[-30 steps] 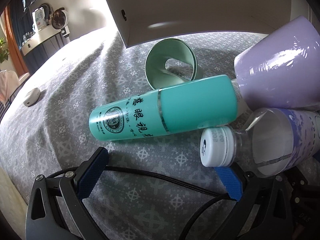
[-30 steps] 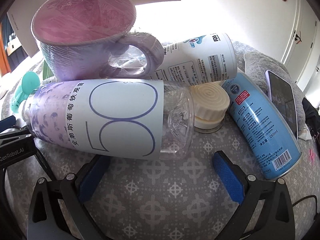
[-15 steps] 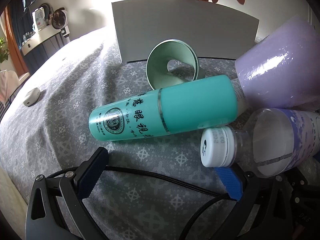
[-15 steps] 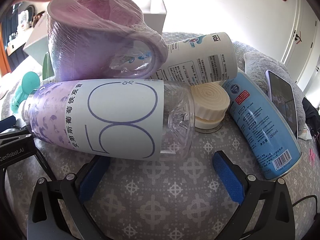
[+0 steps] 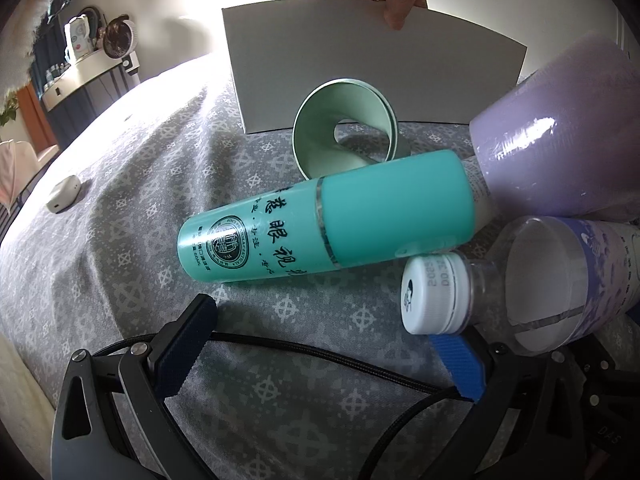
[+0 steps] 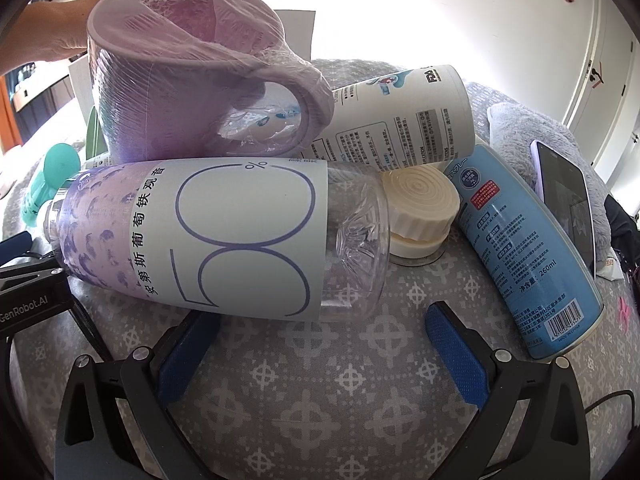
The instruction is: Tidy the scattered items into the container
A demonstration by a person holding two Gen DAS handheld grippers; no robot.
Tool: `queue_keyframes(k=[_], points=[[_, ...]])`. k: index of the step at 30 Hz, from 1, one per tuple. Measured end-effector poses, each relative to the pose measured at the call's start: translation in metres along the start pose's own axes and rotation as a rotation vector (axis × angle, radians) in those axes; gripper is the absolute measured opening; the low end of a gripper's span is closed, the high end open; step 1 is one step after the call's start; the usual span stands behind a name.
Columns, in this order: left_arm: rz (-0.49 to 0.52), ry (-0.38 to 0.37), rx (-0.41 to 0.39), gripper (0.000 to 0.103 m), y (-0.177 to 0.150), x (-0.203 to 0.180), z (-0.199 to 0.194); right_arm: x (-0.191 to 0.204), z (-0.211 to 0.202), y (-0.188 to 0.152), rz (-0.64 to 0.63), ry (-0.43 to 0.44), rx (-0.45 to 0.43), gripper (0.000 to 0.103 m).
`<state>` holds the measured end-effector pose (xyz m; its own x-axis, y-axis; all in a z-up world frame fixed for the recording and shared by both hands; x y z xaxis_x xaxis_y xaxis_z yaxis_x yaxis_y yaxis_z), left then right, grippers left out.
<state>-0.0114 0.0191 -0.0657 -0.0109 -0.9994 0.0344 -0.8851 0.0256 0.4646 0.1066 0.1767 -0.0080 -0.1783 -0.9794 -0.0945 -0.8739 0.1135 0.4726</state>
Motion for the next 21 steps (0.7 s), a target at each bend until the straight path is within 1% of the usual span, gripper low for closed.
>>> queue_keyframes(k=[21], points=[[0.003, -0.001, -0.001, 0.103, 0.002, 0.0042, 0.0005, -0.0013, 0.0001, 0.0002, 0.0, 0.0, 0.0, 0.103]])
Point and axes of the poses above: each gripper's, at about its wrist camera, not at the fingertips, and z roughly the way its jaws point, x to its left, y to its top, the point moved 7 cm from there along z, roughly the way its jaws point, and after that the axes turned 12 degrees about x, right-handed, at the moved point
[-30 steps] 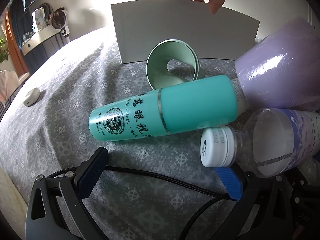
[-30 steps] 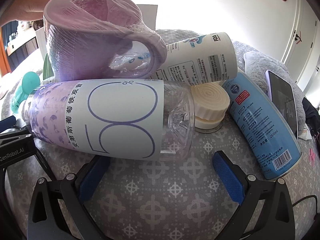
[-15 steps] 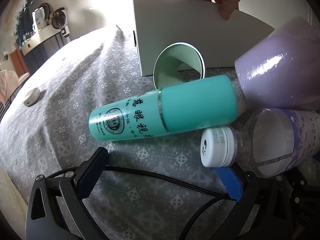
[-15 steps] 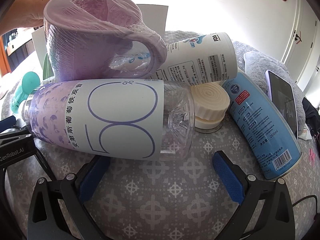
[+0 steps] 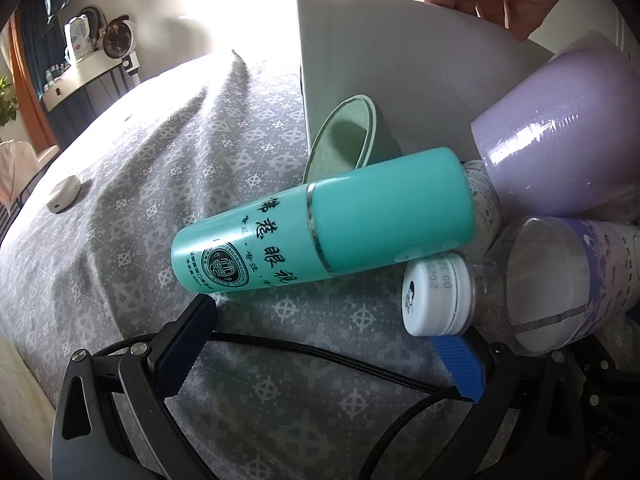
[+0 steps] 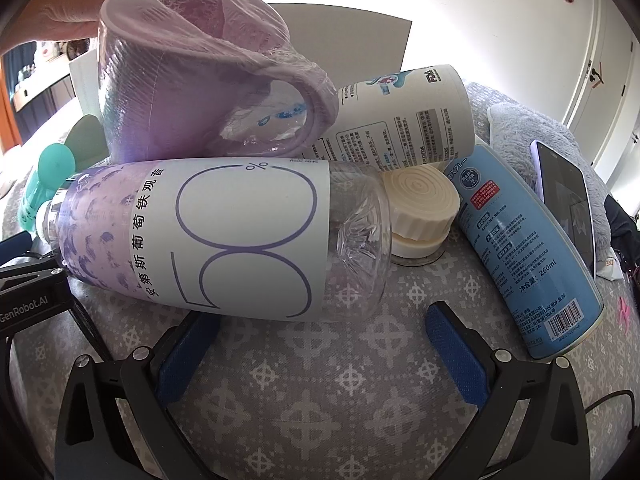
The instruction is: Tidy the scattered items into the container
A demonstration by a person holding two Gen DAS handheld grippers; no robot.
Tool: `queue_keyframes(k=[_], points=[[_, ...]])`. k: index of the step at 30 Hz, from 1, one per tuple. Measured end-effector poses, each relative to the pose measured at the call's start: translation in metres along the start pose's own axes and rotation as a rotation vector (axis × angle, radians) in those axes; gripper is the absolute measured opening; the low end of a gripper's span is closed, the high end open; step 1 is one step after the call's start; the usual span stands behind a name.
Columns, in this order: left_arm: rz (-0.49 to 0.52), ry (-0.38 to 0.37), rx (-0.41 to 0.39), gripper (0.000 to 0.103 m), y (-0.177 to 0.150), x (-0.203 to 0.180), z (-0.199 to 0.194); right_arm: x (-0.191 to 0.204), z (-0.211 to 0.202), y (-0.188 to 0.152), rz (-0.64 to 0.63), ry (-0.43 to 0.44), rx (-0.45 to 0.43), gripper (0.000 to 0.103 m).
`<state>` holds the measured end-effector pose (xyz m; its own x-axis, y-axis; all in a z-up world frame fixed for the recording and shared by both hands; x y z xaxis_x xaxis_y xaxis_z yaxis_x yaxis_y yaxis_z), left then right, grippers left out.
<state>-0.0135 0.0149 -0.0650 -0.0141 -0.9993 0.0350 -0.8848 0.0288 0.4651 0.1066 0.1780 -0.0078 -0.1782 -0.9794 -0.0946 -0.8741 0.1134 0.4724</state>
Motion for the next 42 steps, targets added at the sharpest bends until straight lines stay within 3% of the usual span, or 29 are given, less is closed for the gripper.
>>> queue_keyframes(k=[42], points=[[0.004, 0.004, 0.0, 0.103, -0.0005, -0.0009, -0.0021, 0.0047, -0.0023, -0.0025, -0.002, -0.004, 0.0, 0.103]])
Point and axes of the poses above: each gripper's, at about its wrist camera, not at the fingertips, and z roughly the way its jaws point, x to its left, y to its top, the point moved 7 cm from there along z, roughly the way its jaws point, and after that the axes turned 12 degrees about x, right-handed, at the moved point
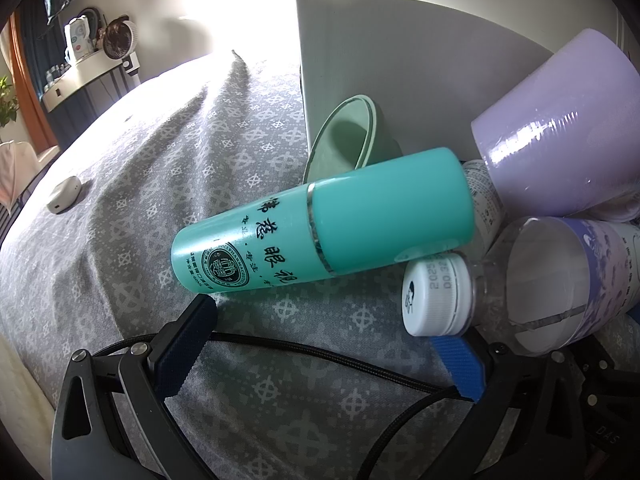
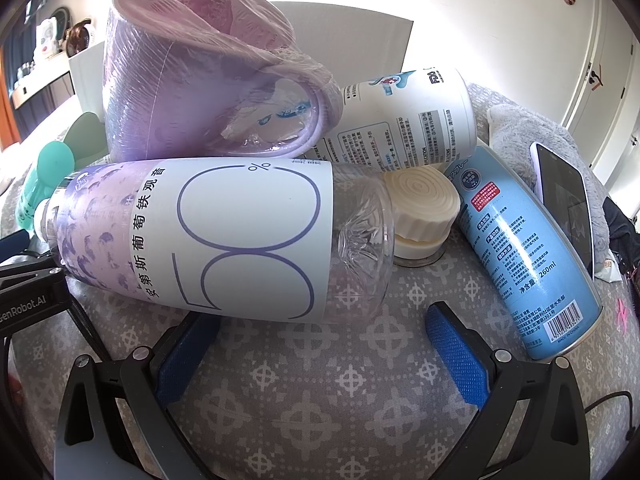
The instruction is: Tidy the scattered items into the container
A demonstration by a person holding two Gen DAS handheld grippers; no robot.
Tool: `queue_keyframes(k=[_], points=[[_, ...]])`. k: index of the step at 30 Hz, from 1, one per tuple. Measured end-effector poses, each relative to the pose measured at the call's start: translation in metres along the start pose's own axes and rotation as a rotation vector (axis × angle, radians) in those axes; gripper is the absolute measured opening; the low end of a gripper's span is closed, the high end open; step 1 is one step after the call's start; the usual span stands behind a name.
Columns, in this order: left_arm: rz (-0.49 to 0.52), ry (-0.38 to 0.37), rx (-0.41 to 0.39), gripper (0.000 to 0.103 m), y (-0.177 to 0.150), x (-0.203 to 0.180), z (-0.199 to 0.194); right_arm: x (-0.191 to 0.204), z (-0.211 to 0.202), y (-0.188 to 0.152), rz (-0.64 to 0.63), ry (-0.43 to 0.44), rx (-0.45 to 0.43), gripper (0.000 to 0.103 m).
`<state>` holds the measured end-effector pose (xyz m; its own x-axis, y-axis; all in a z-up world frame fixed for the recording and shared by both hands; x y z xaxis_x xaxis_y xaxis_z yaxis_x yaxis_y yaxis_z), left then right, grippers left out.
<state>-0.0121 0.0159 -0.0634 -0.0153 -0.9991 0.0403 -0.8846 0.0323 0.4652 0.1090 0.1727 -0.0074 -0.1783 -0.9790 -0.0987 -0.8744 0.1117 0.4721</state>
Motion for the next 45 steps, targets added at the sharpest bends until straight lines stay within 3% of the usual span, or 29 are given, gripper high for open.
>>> queue_keyframes(k=[14, 20, 24, 28, 32, 39, 42, 45], points=[[0.001, -0.007, 0.015, 0.103, -0.005, -0.003, -0.004, 0.003, -0.001, 0.001, 0.0, -0.001, 0.0, 0.103], [-0.019, -0.07, 0.072, 0.103, -0.002, 0.009, -0.016, 0.005, -0.001, 0.001, 0.0, -0.001, 0.0, 0.103], [-0.109, -0.152, -0.03, 0.102, -0.002, 0.027, -0.051, 0.005, -0.001, 0.001, -0.001, -0.001, 0.0, 0.103], [-0.097, -0.155, -0.091, 0.103, 0.008, 0.035, -0.075, 0.006, -0.001, 0.001, -0.001, -0.003, 0.0, 0.103], [-0.077, -0.18, -0.23, 0.103, 0.023, 0.039, -0.117, 0.007, 0.0, -0.002, -0.001, -0.002, 0.0, 0.103], [0.061, -0.223, -0.253, 0.103, 0.015, 0.022, -0.142, 0.008, -0.001, -0.004, -0.002, -0.002, 0.0, 0.103], [0.294, -0.202, -0.201, 0.103, 0.009, -0.007, -0.131, 0.01, 0.001, -0.007, -0.001, -0.002, 0.0, 0.103], [0.59, -0.11, -0.24, 0.103, -0.001, -0.04, -0.126, 0.011, 0.001, -0.008, -0.002, -0.002, 0.0, 0.103]])
Point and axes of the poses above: each gripper's, at about its wrist camera, not at the fingertips, and z roughly the way its jaws point, x to its left, y to its top, the point moved 7 cm from there along z, roughly the way its jaws point, and after that the axes turned 12 degrees about x, right-handed, at the moved point
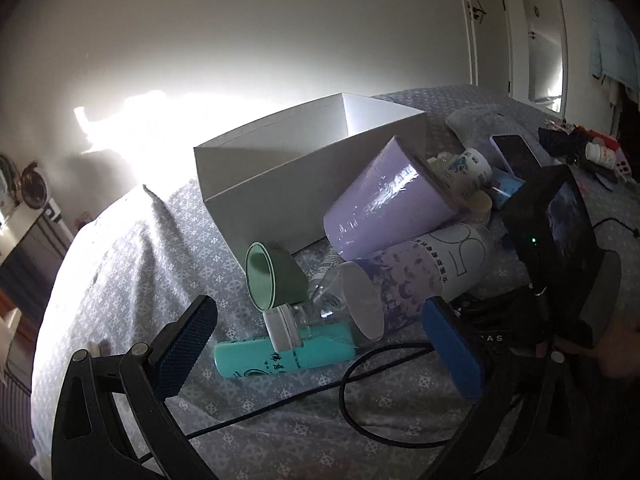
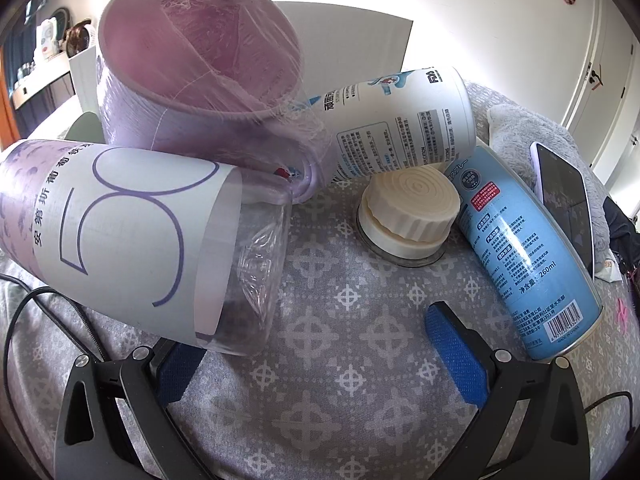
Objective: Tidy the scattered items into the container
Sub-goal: 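Move the left gripper over the clear white-labelled bottle, then close the left gripper around the clear white-labelled bottle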
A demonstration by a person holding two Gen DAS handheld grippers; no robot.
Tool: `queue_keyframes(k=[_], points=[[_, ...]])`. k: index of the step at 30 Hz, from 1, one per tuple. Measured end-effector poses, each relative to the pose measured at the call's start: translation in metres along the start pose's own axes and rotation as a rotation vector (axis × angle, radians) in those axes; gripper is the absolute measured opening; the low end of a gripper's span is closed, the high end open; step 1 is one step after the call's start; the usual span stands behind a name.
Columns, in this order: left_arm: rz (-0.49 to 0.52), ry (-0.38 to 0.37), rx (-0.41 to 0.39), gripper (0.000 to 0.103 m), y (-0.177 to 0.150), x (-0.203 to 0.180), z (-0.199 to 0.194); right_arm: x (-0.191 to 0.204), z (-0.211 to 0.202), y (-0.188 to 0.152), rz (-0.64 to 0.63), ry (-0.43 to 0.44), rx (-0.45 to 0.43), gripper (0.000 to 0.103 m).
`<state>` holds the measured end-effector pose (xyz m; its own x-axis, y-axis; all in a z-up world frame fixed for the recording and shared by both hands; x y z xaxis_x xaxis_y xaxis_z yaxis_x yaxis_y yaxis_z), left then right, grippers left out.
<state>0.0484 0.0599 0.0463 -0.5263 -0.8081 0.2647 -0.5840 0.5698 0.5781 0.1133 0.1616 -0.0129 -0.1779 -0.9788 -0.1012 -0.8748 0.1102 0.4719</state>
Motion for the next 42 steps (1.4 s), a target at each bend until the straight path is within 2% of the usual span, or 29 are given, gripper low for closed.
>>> queue_keyframes(k=[2, 5, 9, 12, 15, 19, 24, 25, 26, 28, 32, 36, 37, 38, 39, 40, 41, 42], points=[[0.15, 0.034, -0.006, 0.103, 0.004, -0.017, 0.004, 0.0, 0.0, -0.001, 0.0, 0.0, 0.0, 0.103], [0.282, 0.008, -0.001, 0.103, 0.015, -0.035, 0.014, 0.001, 0.0, 0.001, 0.0, 0.0, 0.0, 0.103], [0.365, -0.068, 0.03, 0.103, 0.03, -0.051, 0.032, 0.001, 0.0, 0.0, 0.0, 0.0, 0.0, 0.103], [0.441, -0.093, 0.044, 0.103, 0.033, -0.066, 0.042, 0.002, 0.0, 0.001, 0.0, 0.0, 0.0, 0.103], [0.471, -0.127, 0.054, 0.1, 0.034, -0.076, 0.049, 0.003, 0.0, 0.0, 0.0, 0.0, 0.0, 0.103], [0.481, -0.172, 0.06, 0.071, 0.028, -0.081, 0.047, 0.003, 0.0, 0.0, 0.0, 0.0, 0.0, 0.103], [0.48, -0.188, 0.053, 0.052, 0.019, -0.074, 0.036, 0.005, 0.002, -0.003, 0.0, 0.0, 0.0, 0.103], [0.467, -0.194, 0.043, 0.04, 0.02, -0.071, 0.031, 0.006, 0.002, -0.003, 0.0, 0.0, 0.0, 0.103], [0.447, -0.203, 0.036, 0.023, 0.021, -0.068, 0.026, 0.006, 0.002, -0.003, 0.0, 0.0, 0.0, 0.103], [0.396, -0.216, 0.052, 0.004, 0.021, -0.059, 0.02, 0.006, 0.002, -0.003, 0.0, 0.001, 0.0, 0.103], [0.342, -0.237, 0.076, 0.004, 0.015, -0.045, 0.018, 0.008, 0.003, -0.006, 0.0, 0.0, 0.0, 0.103], [0.357, -0.209, 0.078, 0.006, 0.016, -0.049, 0.02, 0.009, 0.004, -0.008, 0.0, -0.001, 0.001, 0.103], [0.369, -0.196, 0.077, 0.015, 0.016, -0.05, 0.02, 0.01, 0.004, -0.009, 0.0, -0.001, 0.001, 0.103], [0.389, -0.18, 0.079, 0.035, 0.017, -0.053, 0.022, 0.009, 0.003, -0.008, 0.0, -0.001, 0.001, 0.103], [0.418, -0.158, 0.085, 0.051, 0.017, -0.056, 0.024, 0.01, 0.004, -0.009, -0.001, -0.001, 0.001, 0.103], [0.454, -0.131, 0.081, 0.08, 0.017, -0.059, 0.025, 0.009, 0.003, -0.009, 0.0, -0.001, 0.0, 0.103], [0.494, -0.109, 0.06, 0.087, 0.018, -0.063, 0.025, 0.009, 0.004, -0.007, 0.0, 0.0, 0.0, 0.103], [0.529, -0.093, 0.045, 0.087, 0.02, -0.067, 0.025, 0.01, 0.004, -0.009, 0.0, -0.001, 0.0, 0.103]])
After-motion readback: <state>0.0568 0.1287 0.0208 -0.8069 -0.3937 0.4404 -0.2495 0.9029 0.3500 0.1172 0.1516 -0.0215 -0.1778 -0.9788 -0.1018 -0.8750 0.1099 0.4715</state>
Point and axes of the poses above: each gripper's, at about its wrist camera, not at the fingertips, and z roughly the way its jaws point, x to its left, y to its top, the point moved 7 cm from there along z, roughly the way its jaws point, and after that the axes turned 12 degrees about x, right-handed, at the moved point
